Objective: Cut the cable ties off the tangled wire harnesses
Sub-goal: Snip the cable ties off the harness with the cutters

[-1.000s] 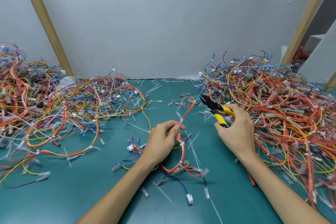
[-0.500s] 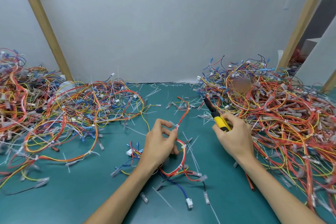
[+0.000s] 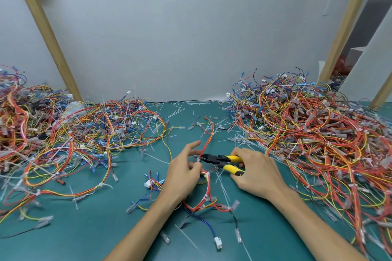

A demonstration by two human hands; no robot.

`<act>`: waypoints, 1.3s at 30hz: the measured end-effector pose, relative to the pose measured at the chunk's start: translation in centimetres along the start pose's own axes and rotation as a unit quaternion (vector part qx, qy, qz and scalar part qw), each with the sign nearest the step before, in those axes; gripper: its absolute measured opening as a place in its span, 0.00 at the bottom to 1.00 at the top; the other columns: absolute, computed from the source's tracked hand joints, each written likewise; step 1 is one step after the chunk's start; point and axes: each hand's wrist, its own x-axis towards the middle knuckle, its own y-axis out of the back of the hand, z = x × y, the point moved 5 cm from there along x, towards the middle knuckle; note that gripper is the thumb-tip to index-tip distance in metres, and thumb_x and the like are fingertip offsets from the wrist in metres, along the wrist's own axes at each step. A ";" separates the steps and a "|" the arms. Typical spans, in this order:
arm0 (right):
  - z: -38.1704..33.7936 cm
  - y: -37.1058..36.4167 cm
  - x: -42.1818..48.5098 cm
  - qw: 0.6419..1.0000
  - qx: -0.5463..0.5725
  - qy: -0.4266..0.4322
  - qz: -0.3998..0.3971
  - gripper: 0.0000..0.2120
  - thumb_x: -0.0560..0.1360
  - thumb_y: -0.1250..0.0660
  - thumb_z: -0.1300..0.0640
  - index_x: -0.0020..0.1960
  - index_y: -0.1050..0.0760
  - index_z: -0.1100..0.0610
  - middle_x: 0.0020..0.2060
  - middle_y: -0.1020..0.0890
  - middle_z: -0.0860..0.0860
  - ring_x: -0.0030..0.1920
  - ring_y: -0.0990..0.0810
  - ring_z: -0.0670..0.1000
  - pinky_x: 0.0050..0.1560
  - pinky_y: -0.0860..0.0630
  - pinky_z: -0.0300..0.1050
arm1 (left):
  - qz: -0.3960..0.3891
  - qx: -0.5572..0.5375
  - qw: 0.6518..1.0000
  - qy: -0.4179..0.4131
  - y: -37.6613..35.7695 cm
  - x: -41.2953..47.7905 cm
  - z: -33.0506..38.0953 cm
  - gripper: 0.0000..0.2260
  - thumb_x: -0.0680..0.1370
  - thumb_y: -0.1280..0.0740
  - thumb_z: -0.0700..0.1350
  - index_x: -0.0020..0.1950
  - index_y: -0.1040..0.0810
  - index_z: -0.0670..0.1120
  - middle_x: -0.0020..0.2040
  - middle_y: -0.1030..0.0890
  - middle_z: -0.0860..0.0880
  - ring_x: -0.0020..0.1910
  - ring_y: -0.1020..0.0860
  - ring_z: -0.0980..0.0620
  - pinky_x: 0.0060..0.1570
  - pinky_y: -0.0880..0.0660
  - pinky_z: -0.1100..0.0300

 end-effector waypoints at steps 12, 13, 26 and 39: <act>0.1 0.0 0.0 1.000 0.011 0.005 -0.008 0.11 0.69 0.33 0.44 0.48 0.29 0.44 0.40 0.22 0.42 0.44 0.22 0.45 0.40 0.26 0.43 | -0.023 -0.045 0.996 0.071 0.4 0.1 -0.2 0.23 0.76 0.43 0.35 0.60 0.21 0.58 0.38 0.20 0.50 0.25 0.28 0.59 0.26 0.28 0.66; 0.0 0.0 0.0 1.000 0.012 0.005 -0.009 0.11 0.69 0.33 0.43 0.48 0.30 0.44 0.40 0.22 0.42 0.44 0.22 0.45 0.39 0.27 0.43 | -0.022 -0.039 0.996 0.076 0.5 0.1 -0.3 0.22 0.76 0.42 0.35 0.59 0.20 0.59 0.34 0.23 0.48 0.25 0.29 0.57 0.27 0.29 0.67; 0.1 0.1 -0.1 1.000 0.016 -0.002 -0.023 0.11 0.69 0.34 0.41 0.47 0.31 0.43 0.39 0.24 0.42 0.43 0.24 0.44 0.36 0.33 0.41 | 0.122 -0.068 0.987 0.078 3.7 1.7 0.0 0.11 0.76 0.29 0.46 0.39 0.28 0.45 0.28 0.26 0.50 0.27 0.29 0.55 0.36 0.33 0.58; 0.9 0.9 -0.2 0.993 0.065 -0.087 0.040 0.10 0.65 0.31 0.45 0.45 0.27 0.42 0.35 0.23 0.40 0.34 0.29 0.39 0.33 0.36 0.40 | -0.021 0.156 0.981 -0.110 5.1 7.7 10.6 0.09 0.81 0.36 0.48 0.53 0.16 0.52 0.34 0.21 0.53 0.27 0.30 0.62 0.28 0.36 0.68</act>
